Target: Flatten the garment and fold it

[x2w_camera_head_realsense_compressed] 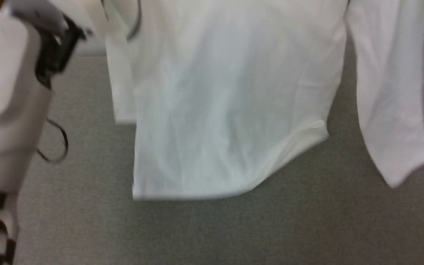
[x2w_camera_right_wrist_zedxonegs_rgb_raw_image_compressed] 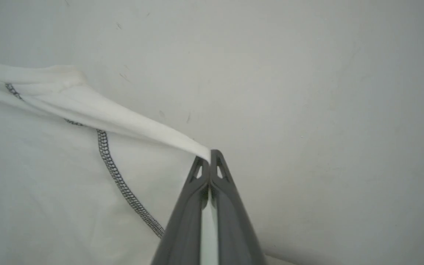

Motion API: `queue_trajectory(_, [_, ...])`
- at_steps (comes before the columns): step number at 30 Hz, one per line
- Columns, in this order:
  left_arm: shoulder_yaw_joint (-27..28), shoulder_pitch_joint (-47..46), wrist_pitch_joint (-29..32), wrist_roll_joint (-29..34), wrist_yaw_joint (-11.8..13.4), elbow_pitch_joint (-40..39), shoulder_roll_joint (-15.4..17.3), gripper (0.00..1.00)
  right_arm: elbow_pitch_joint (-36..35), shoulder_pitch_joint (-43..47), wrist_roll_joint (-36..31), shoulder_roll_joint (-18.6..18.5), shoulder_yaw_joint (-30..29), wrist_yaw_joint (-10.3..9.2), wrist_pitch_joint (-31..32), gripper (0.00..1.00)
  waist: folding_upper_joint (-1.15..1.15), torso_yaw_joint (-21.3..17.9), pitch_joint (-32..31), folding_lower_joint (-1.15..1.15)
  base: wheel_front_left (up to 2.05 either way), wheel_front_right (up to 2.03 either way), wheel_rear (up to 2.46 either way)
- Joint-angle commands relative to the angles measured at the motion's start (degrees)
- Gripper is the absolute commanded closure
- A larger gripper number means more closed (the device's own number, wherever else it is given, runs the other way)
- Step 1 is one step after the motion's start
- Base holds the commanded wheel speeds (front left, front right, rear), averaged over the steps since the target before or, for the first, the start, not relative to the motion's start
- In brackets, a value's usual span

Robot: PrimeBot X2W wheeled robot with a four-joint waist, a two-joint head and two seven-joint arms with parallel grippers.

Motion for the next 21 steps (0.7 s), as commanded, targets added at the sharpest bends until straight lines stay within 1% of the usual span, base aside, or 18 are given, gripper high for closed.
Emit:
queue_trajectory(1, [1.9,-4.1,-1.8,1.8,0.6,3.8,2.1,1.0,2.6,-3.3,-2.6,-1.2,-2.4,-0.9,-2.4,1.0,0.0,-1.8,5.5,0.0,0.0,0.0,0.0])
queue_trajectory(6, [3.1,-15.6,-8.2,4.5,0.8,12.7,1.7,1.0,8.0,-14.5,-8.0,1.5,-3.2,-0.9,-11.9,1.0,0.0,-3.5,9.6,0.0,0.0,0.0,0.0])
queue_trajectory(10, [3.4,-21.9,-12.1,5.6,0.2,18.8,1.4,1.0,11.9,-20.4,-10.5,3.4,-1.1,-0.9,-17.7,1.0,0.0,-4.3,11.1,0.0,0.0,0.0,0.0])
queue_trajectory(12, [3.2,-24.0,-13.8,6.0,-0.4,21.3,1.1,1.0,13.8,-22.4,-10.2,4.4,0.0,-0.9,-19.5,1.0,0.0,-4.3,11.9,0.0,0.0,0.0,0.0])
queue_trajectory(16, [2.9,-25.6,-16.4,6.0,-1.5,26.0,-0.1,1.0,17.3,-24.4,-9.8,6.1,3.5,-0.9,-22.4,1.0,0.0,-3.9,13.9,0.0,0.0,0.0,0.0])
queue_trajectory(20, [3.3,-23.8,-18.4,4.9,-2.4,30.0,-1.6,1.0,20.7,-23.8,-7.8,8.3,7.8,-0.9,-24.6,1.0,0.0,-3.4,15.6,0.0,0.0,0.0,0.0])
queue_trajectory(21, [3.3,-23.8,-18.4,4.9,-2.4,30.0,-1.6,1.0,20.7,-23.8,-7.8,8.3,7.8,-0.9,-24.6,1.0,0.0,-3.4,15.6,0.0,0.0,0.0,0.0])
